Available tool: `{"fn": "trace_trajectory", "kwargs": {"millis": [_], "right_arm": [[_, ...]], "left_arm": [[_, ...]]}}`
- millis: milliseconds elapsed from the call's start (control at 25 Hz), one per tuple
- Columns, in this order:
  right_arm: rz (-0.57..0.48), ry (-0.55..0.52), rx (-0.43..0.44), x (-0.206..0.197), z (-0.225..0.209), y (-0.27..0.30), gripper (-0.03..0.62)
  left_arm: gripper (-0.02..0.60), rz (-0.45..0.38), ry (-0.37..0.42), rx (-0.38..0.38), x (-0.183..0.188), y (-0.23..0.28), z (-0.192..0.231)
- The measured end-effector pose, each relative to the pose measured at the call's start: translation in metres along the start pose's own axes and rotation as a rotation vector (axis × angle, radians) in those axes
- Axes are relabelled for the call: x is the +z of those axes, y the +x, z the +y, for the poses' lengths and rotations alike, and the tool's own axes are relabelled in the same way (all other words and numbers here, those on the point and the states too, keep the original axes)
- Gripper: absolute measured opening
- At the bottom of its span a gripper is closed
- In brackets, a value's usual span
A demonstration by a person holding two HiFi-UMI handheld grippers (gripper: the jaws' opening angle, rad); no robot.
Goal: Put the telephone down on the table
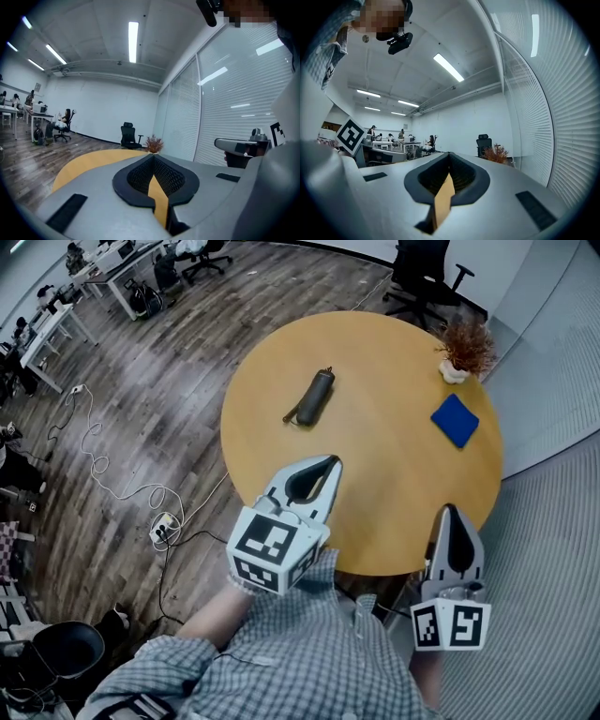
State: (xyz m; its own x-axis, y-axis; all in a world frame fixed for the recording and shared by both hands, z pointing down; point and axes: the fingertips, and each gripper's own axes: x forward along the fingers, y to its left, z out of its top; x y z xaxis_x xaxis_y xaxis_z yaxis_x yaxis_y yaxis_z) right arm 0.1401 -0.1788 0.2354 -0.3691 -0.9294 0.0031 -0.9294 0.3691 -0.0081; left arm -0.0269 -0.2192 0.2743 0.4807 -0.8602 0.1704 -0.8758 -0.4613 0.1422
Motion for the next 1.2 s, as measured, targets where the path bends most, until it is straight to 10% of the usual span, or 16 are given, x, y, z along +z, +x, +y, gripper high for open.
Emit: {"fn": "trace_trajectory", "kwargs": {"millis": [1200], "right_arm": [[0.023, -0.003, -0.006, -0.009, -0.004, -0.003, 0.006]], "left_arm": [[0.009, 0.037, 0.032, -0.017, -0.011, 0.007, -0.005]]}}
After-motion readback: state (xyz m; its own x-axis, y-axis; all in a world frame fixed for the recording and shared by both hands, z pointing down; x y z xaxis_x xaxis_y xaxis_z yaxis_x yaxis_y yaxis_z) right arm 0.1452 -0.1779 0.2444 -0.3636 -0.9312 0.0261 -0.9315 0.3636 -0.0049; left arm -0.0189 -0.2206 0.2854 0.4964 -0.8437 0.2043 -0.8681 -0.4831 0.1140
